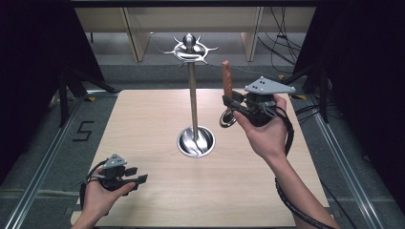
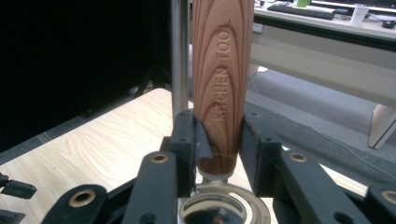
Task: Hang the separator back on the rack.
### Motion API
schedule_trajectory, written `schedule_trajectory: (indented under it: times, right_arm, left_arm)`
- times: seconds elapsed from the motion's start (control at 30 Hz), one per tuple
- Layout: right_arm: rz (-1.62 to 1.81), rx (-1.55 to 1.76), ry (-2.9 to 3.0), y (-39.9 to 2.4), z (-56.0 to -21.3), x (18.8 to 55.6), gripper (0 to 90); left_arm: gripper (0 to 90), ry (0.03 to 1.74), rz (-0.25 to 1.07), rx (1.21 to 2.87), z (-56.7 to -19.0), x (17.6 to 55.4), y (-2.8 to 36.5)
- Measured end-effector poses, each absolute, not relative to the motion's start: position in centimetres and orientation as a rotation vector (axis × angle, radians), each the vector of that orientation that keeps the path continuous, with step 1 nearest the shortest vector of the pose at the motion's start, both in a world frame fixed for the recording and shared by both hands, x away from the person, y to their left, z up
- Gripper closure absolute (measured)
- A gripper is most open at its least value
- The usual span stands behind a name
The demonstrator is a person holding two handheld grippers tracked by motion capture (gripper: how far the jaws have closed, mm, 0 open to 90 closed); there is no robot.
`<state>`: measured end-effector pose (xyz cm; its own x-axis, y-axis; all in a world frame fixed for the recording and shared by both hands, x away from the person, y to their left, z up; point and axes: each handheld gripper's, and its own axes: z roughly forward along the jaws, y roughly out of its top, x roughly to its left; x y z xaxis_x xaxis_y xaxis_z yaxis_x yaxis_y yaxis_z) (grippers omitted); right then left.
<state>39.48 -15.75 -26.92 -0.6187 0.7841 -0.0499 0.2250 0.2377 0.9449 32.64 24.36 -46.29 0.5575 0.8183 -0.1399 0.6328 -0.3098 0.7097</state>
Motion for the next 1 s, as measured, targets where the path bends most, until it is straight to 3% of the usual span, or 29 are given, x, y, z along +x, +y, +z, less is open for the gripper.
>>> schedule_trajectory:
  times: [1.0]
  right_arm:
    - [1.361, 0.883, 2.013, -14.4, -26.0, 40.1, 69.3]
  left_arm:
    - [44.5, 1.177, 0.314, 1.992, -46.3, 32.7, 24.4]
